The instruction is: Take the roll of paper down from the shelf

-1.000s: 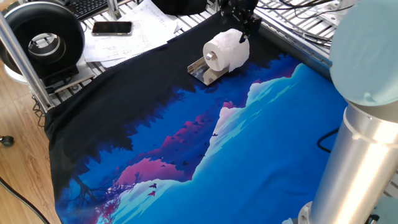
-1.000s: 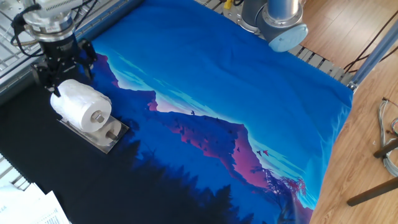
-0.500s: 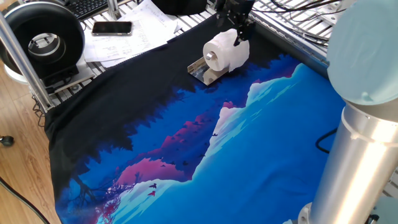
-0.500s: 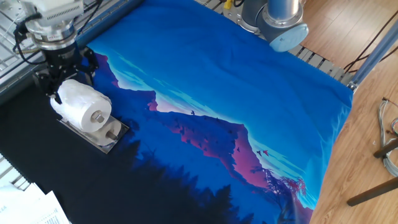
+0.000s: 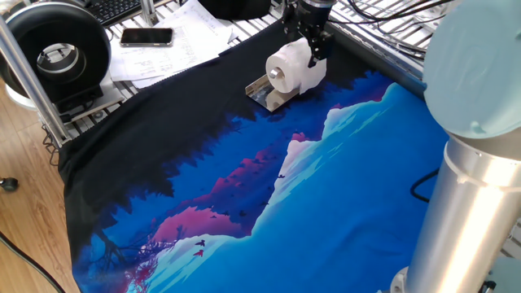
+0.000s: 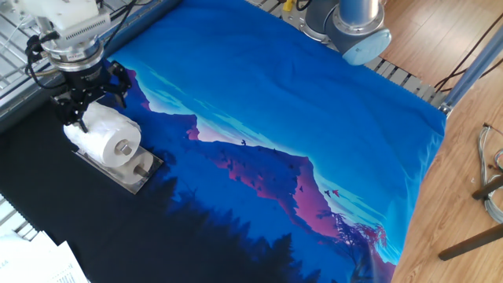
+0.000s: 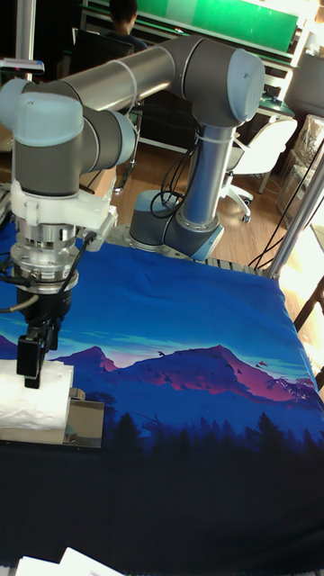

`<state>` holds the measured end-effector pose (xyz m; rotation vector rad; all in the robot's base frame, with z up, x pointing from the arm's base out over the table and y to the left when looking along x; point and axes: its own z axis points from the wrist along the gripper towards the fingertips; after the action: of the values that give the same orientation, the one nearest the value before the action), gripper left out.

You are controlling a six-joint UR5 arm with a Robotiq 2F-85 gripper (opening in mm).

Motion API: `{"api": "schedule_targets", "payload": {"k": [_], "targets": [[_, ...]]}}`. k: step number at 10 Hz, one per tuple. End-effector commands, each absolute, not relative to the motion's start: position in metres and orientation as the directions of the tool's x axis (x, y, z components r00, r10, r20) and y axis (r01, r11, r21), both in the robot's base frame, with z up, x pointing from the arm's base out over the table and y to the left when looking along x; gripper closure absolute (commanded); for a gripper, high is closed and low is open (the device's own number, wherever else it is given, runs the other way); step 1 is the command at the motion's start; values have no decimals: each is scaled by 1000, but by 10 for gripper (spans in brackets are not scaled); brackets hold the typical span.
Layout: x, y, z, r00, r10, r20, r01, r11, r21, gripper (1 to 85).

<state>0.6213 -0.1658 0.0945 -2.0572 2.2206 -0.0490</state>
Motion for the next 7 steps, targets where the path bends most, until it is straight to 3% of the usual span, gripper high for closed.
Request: {"api": "schedule_targets", "payload": {"k": [1,3,7], "targets": [[623,-172,89,-57,-997,-49,-991,63,-122,7],[644,-169,91,-4,-998,-56,-979,15,-203,7],[653,-158,89,19,-996,-92,-973,3,-232,7]]}}
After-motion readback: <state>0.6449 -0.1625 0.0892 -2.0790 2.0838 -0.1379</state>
